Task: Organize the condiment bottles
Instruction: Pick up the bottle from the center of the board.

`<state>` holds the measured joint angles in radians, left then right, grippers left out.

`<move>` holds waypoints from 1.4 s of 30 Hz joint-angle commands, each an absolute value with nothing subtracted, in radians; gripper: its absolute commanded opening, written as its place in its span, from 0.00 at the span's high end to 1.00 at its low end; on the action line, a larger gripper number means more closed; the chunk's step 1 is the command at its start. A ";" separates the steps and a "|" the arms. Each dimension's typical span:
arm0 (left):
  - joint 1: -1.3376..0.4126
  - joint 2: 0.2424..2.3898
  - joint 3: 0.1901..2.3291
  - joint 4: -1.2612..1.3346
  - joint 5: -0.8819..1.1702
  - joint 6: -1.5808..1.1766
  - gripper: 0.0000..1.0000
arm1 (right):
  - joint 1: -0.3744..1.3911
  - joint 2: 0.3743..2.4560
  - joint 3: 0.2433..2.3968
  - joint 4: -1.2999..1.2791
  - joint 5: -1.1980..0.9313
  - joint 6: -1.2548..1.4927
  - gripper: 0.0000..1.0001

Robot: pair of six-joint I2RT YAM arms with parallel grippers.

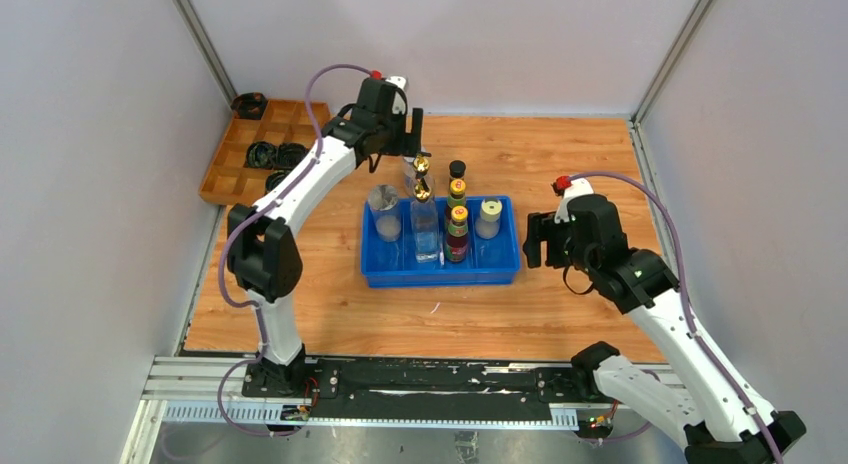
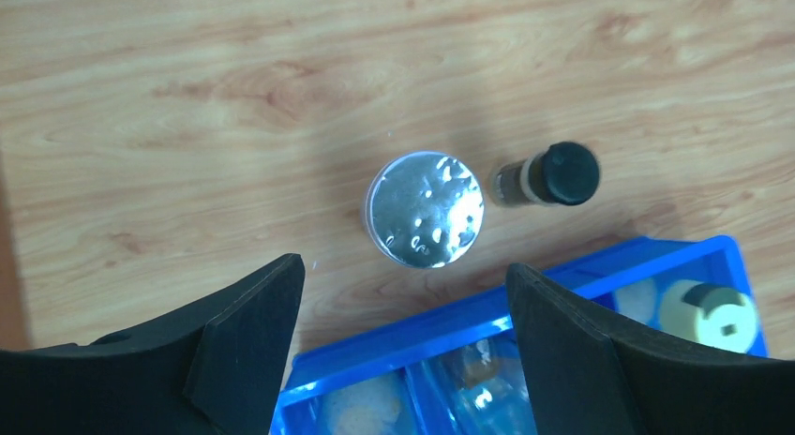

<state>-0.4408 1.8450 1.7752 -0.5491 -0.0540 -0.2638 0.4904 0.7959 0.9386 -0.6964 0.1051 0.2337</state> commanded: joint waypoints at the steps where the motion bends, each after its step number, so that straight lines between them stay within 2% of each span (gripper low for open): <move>1: -0.443 1.905 1.798 -0.559 -0.017 -0.204 0.16 | 0.474 0.827 0.966 -0.719 0.126 0.218 0.23; 5: -0.439 1.880 1.721 -0.510 -0.027 -0.199 0.16 | 0.431 0.905 1.011 -0.686 0.119 0.212 0.22; 10: -0.433 1.877 1.721 -0.510 -0.023 -0.191 0.16 | 0.273 1.119 1.161 -0.633 -0.061 0.223 0.26; 18: -0.433 1.888 1.755 -0.544 -0.044 -0.170 0.16 | 0.249 1.399 1.278 -0.613 -0.114 0.231 0.30; 25: -0.433 1.815 1.689 -0.544 -0.060 -0.170 0.16 | 0.248 1.401 1.175 -0.613 -0.107 0.235 0.32; 33: -0.433 1.658 1.508 -0.480 -0.099 -0.203 0.16 | 0.249 1.385 1.077 -0.557 -0.097 0.229 0.32; 37: -0.433 1.674 1.546 -0.530 -0.104 -0.195 0.16 | 0.240 1.423 1.151 -0.524 -0.082 0.210 0.32; 42: -0.433 1.592 1.476 -0.525 -0.118 -0.199 0.16 | 0.203 1.531 1.340 -0.509 -0.109 0.210 0.29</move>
<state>-0.4397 1.6611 1.5208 -0.5198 -0.0959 -0.1947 0.2440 1.4593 1.2011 -0.5529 -0.1005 0.2234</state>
